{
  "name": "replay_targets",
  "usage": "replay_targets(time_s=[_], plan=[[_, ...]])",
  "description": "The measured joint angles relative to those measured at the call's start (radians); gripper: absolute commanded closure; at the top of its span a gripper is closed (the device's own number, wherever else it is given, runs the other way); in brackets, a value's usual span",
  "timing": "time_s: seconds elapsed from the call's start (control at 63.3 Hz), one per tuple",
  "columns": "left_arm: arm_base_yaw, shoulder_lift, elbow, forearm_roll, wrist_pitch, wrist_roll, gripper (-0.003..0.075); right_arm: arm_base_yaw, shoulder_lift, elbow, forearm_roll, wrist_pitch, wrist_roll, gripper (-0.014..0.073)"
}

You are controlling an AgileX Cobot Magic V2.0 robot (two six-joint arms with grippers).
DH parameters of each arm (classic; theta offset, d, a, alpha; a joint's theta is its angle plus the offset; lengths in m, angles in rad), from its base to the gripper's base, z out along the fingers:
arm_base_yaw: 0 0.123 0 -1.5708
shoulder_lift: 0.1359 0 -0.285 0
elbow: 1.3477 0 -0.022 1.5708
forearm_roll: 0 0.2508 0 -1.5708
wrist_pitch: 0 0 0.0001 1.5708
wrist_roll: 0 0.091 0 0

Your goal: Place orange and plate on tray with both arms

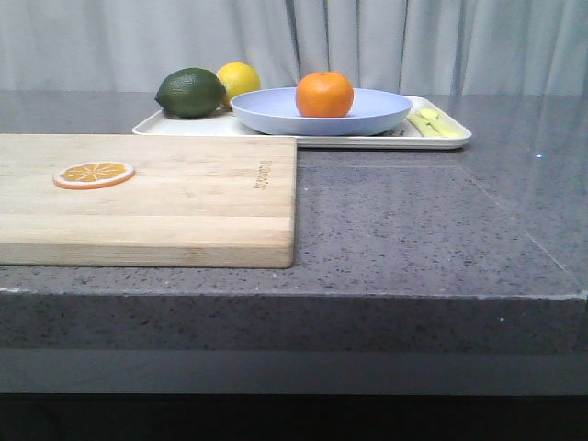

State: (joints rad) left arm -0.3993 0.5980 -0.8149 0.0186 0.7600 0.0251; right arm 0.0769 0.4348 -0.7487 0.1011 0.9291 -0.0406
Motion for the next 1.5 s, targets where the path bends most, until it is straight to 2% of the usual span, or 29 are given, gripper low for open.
replay_targets(time_s=[0.047,0.095,0.237,0.316,0.363,0.901,1.043,1.264,1.501], plan=[[0.0,0.0,0.0,0.0,0.0,0.0,0.0239,0.0,-0.032,0.014,0.0,0.002,0.0,0.0271],[0.0,0.0,0.0,0.0,0.0,0.0,0.0358,0.0,-0.062,0.028,0.0,0.003,0.0,0.0358],[0.0,0.0,0.0,0.0,0.0,0.0,0.0587,0.0,-0.085,0.039,0.0,0.006,-0.002,0.0553],[0.0,0.0,0.0,0.0,0.0,0.0,0.0697,0.0,-0.085,0.04,0.0,0.006,-0.002,0.065],[0.0,0.0,0.0,0.0,0.0,0.0,0.0742,0.0,-0.085,0.04,0.0,0.006,-0.002,0.0665],[0.0,-0.004,0.002,0.0,-0.002,0.0,0.074,0.0,-0.085,0.04,0.0,0.006,-0.002,0.0662],[0.018,-0.064,0.058,-0.002,-0.037,0.0,0.074,0.0,-0.085,0.04,0.0,0.006,-0.002,0.0662],[0.183,-0.259,0.273,0.062,-0.208,0.0,0.074,0.0,-0.085,0.04,0.0,0.006,-0.002,0.0662],[0.313,-0.466,0.578,0.038,-0.483,0.0,0.074,0.0,-0.085,0.04,0.0,0.006,-0.002,0.0662]])
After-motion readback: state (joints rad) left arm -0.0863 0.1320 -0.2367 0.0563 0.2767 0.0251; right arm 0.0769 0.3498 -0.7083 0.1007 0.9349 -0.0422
